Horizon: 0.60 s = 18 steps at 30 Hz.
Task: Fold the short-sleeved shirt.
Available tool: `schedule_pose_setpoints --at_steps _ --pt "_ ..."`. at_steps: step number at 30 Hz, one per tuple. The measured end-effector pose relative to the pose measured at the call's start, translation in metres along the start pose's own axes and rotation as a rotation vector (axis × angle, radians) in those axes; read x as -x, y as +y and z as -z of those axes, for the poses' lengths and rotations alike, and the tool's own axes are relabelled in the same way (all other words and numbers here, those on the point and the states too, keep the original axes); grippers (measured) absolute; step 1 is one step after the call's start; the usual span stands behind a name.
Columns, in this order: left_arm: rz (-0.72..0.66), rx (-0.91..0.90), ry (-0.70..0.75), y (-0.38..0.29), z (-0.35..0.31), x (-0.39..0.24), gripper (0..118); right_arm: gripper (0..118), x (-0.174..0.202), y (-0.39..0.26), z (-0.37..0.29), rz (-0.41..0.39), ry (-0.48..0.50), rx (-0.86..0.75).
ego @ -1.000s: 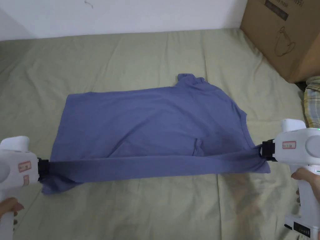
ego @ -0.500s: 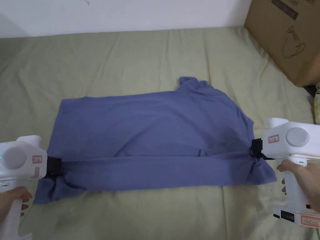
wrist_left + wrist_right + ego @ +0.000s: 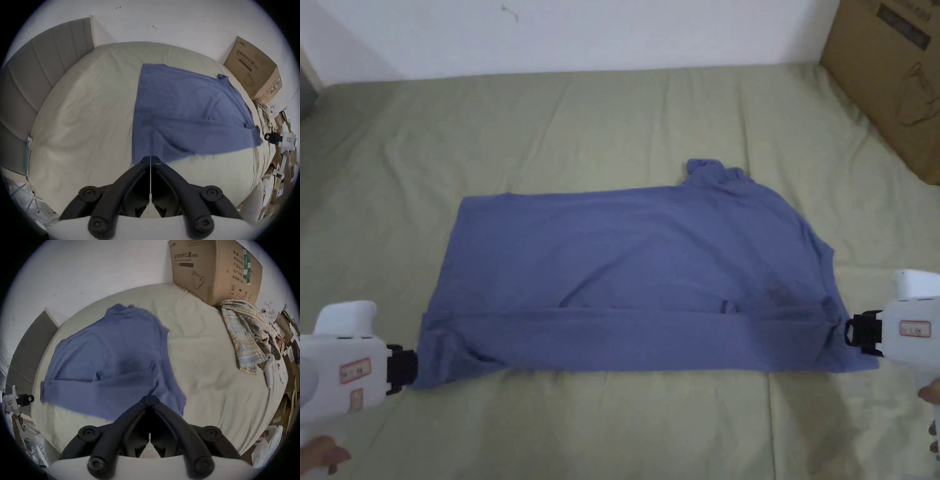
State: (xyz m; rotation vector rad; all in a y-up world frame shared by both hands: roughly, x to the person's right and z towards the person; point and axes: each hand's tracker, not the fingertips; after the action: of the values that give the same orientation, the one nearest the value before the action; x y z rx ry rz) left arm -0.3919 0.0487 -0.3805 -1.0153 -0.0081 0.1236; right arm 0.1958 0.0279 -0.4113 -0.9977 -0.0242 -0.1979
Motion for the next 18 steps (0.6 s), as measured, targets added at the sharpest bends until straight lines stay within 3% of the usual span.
schedule_pose_setpoints --at_steps 4,5,7,8,9,12,17,18 --pt "-0.054 0.035 -0.021 -0.022 0.013 0.002 0 0 0.005 -0.021 0.01 -0.004 -0.03 0.031" --pt "-0.062 0.03 -0.024 -0.024 0.016 0.002 8 0 0.005 -0.025 0.011 0.009 -0.02 0.04" --pt "-0.077 0.035 -0.026 -0.021 0.022 0.004 61 0 0.008 -0.032 0.012 0.022 -0.01 0.046" --pt "-0.079 0.034 -0.023 -0.019 0.025 0.005 77 0 0.009 -0.033 0.011 0.021 -0.008 0.048" --pt "-0.082 0.034 -0.023 -0.015 0.028 0.008 77 0 0.01 -0.035 0.011 0.016 -0.007 0.052" --pt "-0.088 0.029 0.0 -0.004 0.035 0.011 95 0 0.013 -0.038 0.014 -0.006 -0.019 0.057" --pt "-0.144 0.043 0.0 0.009 0.061 0.025 92 0 0.013 -0.037 0.019 -0.024 -0.028 0.065" --pt "-0.157 0.06 -0.012 0.008 0.068 0.022 68 0 0.012 -0.037 0.021 -0.023 -0.029 0.068"
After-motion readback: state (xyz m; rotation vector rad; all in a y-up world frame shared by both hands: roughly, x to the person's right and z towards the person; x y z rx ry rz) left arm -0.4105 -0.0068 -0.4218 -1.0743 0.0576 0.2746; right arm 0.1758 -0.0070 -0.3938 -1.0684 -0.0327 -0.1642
